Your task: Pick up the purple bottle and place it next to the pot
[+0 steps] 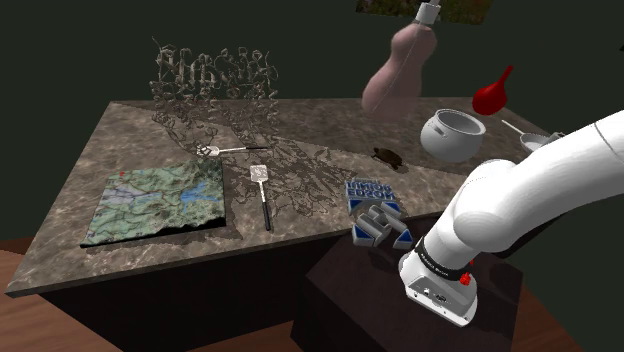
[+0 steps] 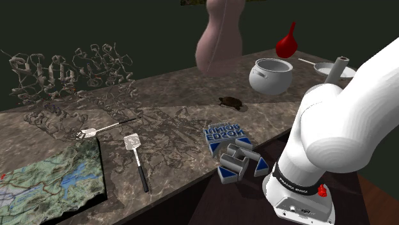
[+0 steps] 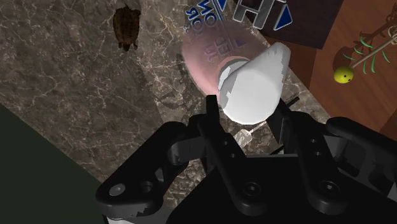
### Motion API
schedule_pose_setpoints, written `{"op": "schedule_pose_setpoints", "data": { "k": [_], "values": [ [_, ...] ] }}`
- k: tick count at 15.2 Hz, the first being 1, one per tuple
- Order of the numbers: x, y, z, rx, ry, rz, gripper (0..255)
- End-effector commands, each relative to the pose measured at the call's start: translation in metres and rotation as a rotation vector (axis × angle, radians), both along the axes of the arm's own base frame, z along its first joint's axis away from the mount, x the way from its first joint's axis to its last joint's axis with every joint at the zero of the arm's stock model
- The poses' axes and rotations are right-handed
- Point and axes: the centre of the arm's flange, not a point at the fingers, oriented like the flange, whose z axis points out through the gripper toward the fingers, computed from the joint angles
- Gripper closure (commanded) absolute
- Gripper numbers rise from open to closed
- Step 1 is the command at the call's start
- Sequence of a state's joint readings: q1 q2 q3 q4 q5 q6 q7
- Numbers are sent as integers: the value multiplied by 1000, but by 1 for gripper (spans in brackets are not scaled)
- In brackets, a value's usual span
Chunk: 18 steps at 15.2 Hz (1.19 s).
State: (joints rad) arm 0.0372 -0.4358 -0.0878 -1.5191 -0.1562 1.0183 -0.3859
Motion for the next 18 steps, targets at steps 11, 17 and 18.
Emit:
{"op": "schedule_pose_setpoints", "data": {
  "k": [11, 17, 18],
  "values": [
    [17, -113, -19, 0, -1, 0, 255],
    [28, -188, -41, 0, -1, 0, 255],
    [30, -201, -44, 0, -1, 0, 255]
  ]
}}
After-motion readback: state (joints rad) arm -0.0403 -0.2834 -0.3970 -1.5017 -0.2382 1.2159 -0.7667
